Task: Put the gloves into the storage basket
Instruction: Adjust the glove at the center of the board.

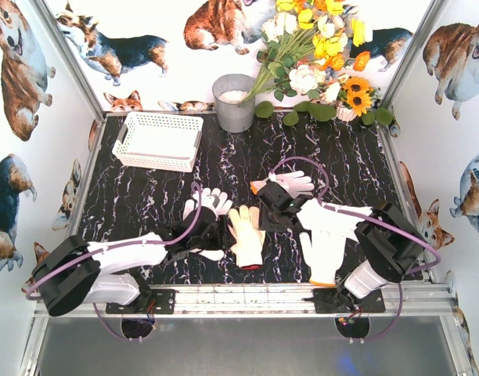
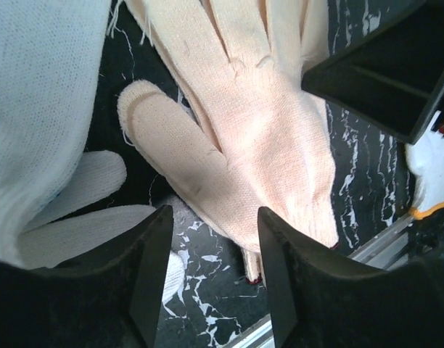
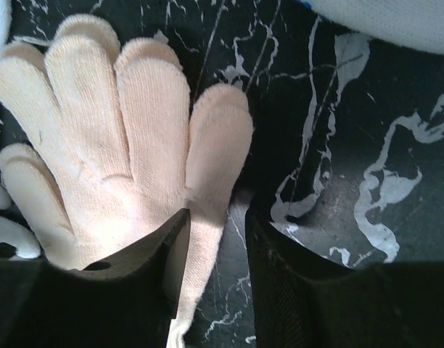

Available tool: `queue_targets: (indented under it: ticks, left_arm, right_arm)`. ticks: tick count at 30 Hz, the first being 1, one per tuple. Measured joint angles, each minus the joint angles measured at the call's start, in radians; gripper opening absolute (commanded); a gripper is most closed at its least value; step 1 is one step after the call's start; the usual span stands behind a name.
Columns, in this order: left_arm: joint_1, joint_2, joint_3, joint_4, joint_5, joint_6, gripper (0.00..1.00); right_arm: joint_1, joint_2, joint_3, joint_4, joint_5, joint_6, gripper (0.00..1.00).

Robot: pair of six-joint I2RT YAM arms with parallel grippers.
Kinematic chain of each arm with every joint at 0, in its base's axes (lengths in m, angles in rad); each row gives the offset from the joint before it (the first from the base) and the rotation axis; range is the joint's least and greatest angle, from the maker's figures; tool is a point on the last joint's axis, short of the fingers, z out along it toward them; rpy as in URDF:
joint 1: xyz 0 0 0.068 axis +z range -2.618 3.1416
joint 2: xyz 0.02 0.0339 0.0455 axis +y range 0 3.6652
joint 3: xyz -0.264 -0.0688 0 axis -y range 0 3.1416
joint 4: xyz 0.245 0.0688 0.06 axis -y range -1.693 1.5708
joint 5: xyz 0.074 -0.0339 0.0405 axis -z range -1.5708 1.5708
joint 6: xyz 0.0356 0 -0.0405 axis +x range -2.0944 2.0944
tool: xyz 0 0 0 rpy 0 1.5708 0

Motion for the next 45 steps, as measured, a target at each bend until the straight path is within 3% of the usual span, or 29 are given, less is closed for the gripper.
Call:
queue_targets:
  ticks: [7, 14, 22, 30, 37, 42, 45]
  left_arm:
    - [0.0, -0.076, 0.06, -0.074, -0.03, 0.039, 0.48]
    - [-0.003, -0.029, 0.08, -0.032, 0.01, 0.044, 0.42]
    - [-0.009, 0.019, 0.08, -0.015, 0.027, 0.041, 0.42]
    - [-0.011, -0.041, 0.07, -0.038, -0.01, 0.043, 0.44]
    - [-0.012, -0.132, 0.08, -0.135, -0.088, 0.073, 0.46]
    - [-0.012, -0.168, 0.084, -0.194, -0.132, 0.089, 0.46]
    - [-0.012, -0.18, 0.084, -0.22, -0.15, 0.092, 0.47]
  right_arm:
    - [0.0, -0.108, 0.0, -0.073, -0.035, -0.012, 0.46]
    - [0.014, -0.241, -0.04, -0.019, -0.152, 0.038, 0.42]
    - [0.075, -0.217, -0.103, 0.008, -0.197, 0.108, 0.43]
    - [0.087, -0.193, -0.124, 0.01, -0.198, 0.124, 0.45]
    - [0.089, -0.132, -0.124, 0.016, -0.187, 0.132, 0.31]
    - [0.089, -0.13, -0.124, 0.018, -0.163, 0.148, 0.14]
    - [0.09, -0.121, -0.124, 0.011, -0.124, 0.161, 0.12]
